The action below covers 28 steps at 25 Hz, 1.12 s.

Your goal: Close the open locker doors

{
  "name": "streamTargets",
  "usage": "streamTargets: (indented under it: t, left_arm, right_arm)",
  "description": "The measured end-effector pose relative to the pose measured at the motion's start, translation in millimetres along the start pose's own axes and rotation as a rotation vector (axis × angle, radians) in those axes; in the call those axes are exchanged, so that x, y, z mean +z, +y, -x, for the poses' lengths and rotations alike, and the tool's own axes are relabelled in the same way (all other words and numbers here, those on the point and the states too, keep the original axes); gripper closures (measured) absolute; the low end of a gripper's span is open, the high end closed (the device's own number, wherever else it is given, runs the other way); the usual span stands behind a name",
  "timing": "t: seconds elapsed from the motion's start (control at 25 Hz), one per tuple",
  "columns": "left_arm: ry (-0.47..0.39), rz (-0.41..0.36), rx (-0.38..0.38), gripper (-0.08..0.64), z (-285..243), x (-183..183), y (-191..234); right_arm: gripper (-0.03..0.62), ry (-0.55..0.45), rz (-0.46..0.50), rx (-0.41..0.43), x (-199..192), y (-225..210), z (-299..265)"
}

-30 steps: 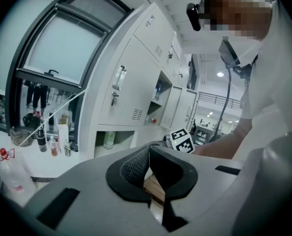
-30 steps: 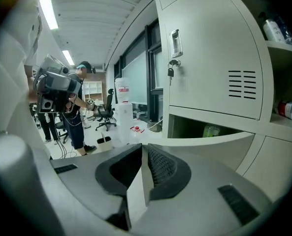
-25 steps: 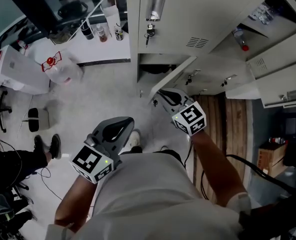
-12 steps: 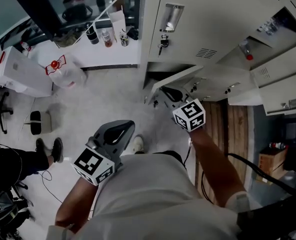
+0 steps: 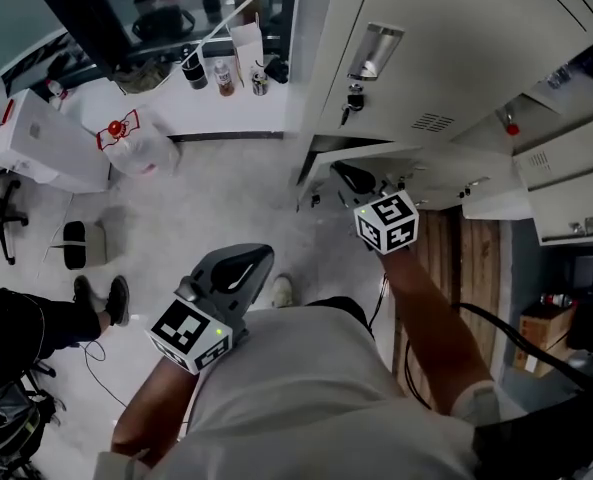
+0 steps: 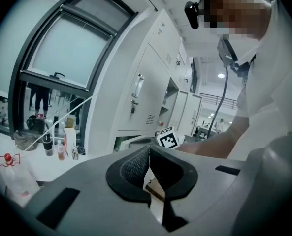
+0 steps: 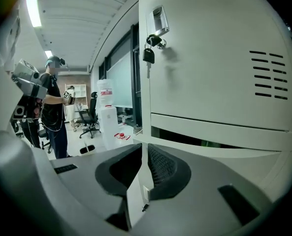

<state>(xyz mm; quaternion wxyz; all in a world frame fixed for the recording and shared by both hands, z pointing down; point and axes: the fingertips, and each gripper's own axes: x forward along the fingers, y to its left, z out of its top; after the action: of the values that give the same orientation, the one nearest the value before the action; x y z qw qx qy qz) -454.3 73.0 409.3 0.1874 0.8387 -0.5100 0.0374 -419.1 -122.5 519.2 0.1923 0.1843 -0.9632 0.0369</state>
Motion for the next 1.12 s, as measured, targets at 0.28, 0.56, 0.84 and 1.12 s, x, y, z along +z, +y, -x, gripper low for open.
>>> streamTargets:
  t: [0.28, 0.56, 0.84, 1.12]
  left_arm:
    - [-0.002, 0.005, 0.001, 0.548, -2, 3, 18]
    - [-0.013, 0.004, -0.013, 0.548, -8, 7, 30]
    - [-0.002, 0.020, -0.019, 0.548, -13, 8, 37]
    - [0.004, 0.033, -0.032, 0.548, -21, 9, 40]
  right_arm:
    - [0.551, 0.007, 0.001, -0.031, 4, -17, -15]
    - [0.551, 0.012, -0.010, -0.064, 5, -31, -27]
    - [0.551, 0.026, -0.025, -0.094, 4, -42, -32]
    - [0.559, 0.044, -0.035, -0.099, 0, -46, -34]
